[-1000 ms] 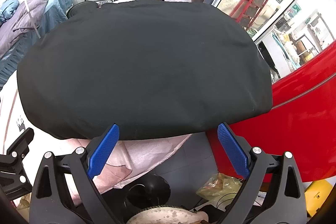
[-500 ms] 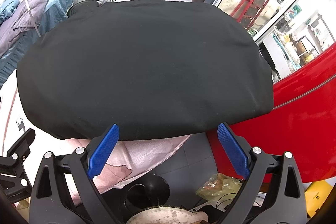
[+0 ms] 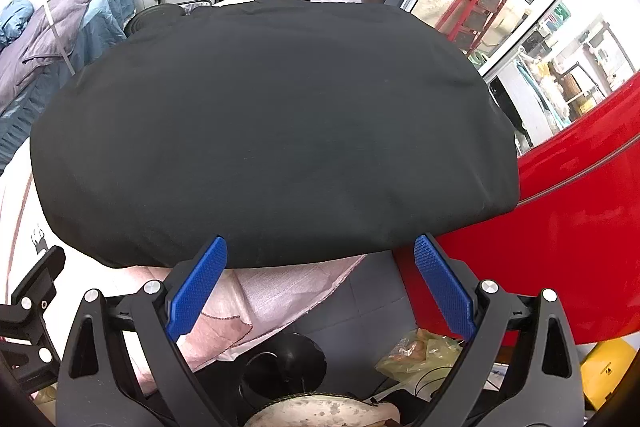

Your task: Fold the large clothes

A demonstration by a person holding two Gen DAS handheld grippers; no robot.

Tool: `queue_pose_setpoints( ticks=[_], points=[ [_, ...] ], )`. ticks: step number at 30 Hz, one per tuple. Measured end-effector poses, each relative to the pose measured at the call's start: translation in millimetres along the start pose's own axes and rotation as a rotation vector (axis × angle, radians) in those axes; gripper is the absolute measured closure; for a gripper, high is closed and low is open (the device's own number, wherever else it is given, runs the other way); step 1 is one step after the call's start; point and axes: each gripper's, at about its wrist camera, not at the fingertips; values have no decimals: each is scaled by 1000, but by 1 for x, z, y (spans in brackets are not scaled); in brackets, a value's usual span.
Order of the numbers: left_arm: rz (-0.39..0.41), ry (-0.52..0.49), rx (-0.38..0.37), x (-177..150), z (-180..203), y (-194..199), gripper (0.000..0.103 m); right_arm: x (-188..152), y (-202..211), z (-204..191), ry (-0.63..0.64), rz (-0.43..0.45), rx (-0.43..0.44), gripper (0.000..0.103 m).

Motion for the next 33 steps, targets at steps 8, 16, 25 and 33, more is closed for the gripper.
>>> queue_pose_setpoints(
  ticks=[8, 16, 25, 33],
  points=[
    [-32, 7, -15, -1, 0, -2, 6, -2, 1, 0, -4, 2, 1, 9],
    [-52, -17, 57, -1, 5, -2, 6, -2, 1, 0, -6, 1, 2, 9],
    [-51, -42, 60, -3, 9, -2, 6, -4, 0, 0, -18, 0, 3, 9],
    [-56, -38, 39, -4, 9, -2, 6, -5, 0, 0, -22, 1, 5, 9]
  ],
)
Point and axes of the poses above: each gripper's, at about its wrist camera, not at the fingertips, and y roughly against the way its jaws point, z to its right, x to its top, and after that the axes turned 1 degree about y, right-handed
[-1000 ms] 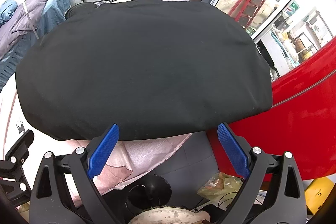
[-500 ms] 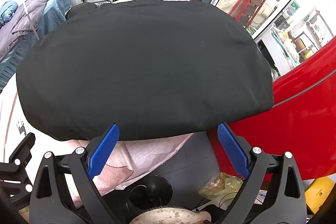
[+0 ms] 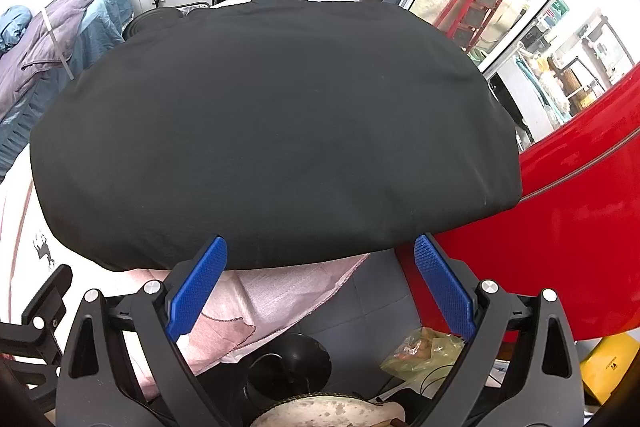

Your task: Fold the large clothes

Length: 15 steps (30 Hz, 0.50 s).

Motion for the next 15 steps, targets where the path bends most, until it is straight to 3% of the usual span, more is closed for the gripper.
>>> queue_pose_setpoints(
  ticks=[10, 15],
  points=[
    [18, -15, -11, 2, 3, 1, 6, 3, 1, -2, -5, 7, 5, 9],
    [108, -5, -55, -5, 4, 8, 6, 3, 2, -2, -19, 15, 9, 9]
  ],
)
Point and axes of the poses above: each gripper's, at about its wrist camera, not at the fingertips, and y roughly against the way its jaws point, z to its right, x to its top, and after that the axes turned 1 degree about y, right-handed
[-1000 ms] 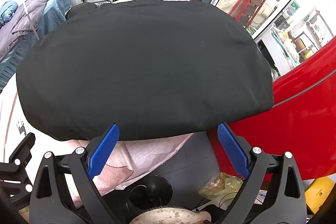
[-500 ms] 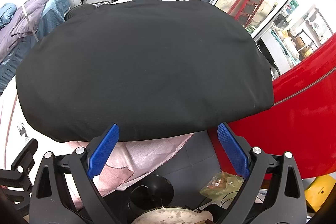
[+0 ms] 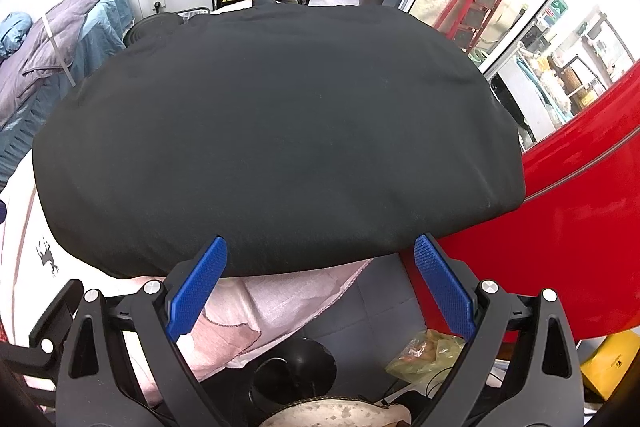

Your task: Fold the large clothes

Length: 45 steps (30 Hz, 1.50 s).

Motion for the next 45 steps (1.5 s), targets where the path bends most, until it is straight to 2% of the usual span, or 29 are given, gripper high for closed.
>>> queue_pose_setpoints(
  ticks=[3, 5, 11, 15, 24, 45],
  points=[
    [33, -21, 28, -2, 7, 2, 6, 0, 0, 2, -12, 2, 4, 9],
    [38, -26, 21, -3, 10, 4, 6, -1, -1, 3, -20, 1, 6, 9],
    [-1, -9, 34, -3, 15, 1, 6, -5, 0, 5, -49, 8, 15, 9],
    [-66, 29, 0, -2, 11, -4, 6, -7, 1, 5, -63, 15, 14, 9],
    [-44, 46, 0, -4, 14, 5, 6, -10, 9, 3, -81, 51, 26, 9],
    [-61, 64, 5, -3, 10, 1, 6, -12, 9, 4, -106, 52, 52, 9]
  ],
)
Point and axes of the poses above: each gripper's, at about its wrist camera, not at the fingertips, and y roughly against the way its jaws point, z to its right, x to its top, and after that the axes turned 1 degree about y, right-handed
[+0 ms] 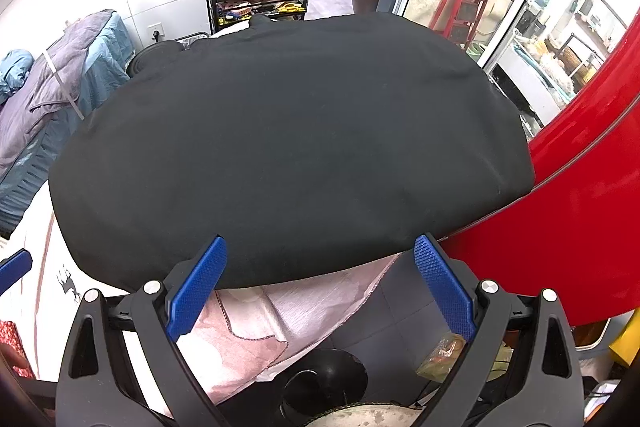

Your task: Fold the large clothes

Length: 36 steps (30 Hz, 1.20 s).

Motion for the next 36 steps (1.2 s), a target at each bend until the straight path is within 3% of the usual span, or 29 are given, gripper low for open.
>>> queue_pose_setpoints(
  ticks=[20, 25, 36],
  points=[
    [-2, 0, -2, 1, 2, -2, 6, -1, 1, 2, -15, 21, 16, 9],
    [70, 43, -33, -2, -4, 5, 6, -2, 2, 4, -36, 33, 15, 9],
    [13, 11, 3, -1, 1, -4, 6, -5, 0, 8, -57, 30, 12, 9]
  ],
)
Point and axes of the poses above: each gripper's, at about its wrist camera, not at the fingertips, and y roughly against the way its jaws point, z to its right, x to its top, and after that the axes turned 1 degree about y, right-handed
